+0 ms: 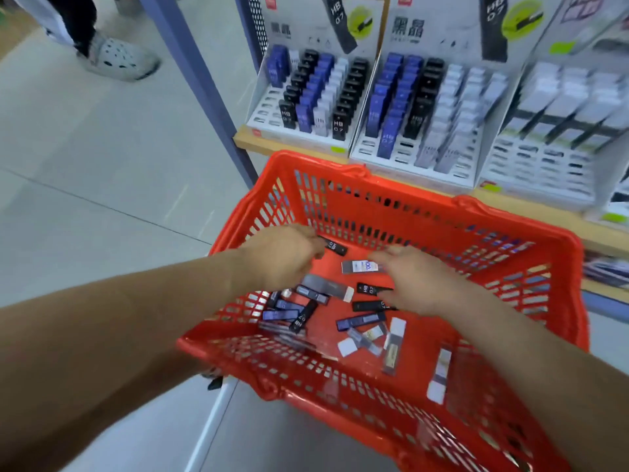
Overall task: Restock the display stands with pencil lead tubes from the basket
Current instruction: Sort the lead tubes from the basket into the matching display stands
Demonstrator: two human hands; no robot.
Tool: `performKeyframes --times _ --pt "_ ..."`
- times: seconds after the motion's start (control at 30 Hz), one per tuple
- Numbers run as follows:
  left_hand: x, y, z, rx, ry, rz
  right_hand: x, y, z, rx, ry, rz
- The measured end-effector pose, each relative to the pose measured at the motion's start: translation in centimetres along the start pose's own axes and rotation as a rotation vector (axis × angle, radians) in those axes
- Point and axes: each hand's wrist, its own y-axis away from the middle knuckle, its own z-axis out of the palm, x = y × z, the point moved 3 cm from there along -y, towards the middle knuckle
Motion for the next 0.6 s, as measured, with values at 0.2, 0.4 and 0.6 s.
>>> performKeyframes --times 0.2,0.4,0.6 --pt "1.6 0.6 8.5 -0.498 -0.194 -0.181 1.4 0.9 8.4 -0.182 0.013 0.077" --pt "0.8 1.3 14.0 -0.648 -0.36 -0.1 1.5 -0.7 12.1 -0.222 0.017 0.146" --pt "0.7 0.3 15.2 -0.598 -0.405 0.062 0.8 -1.3 15.2 -0.165 0.036 0.235"
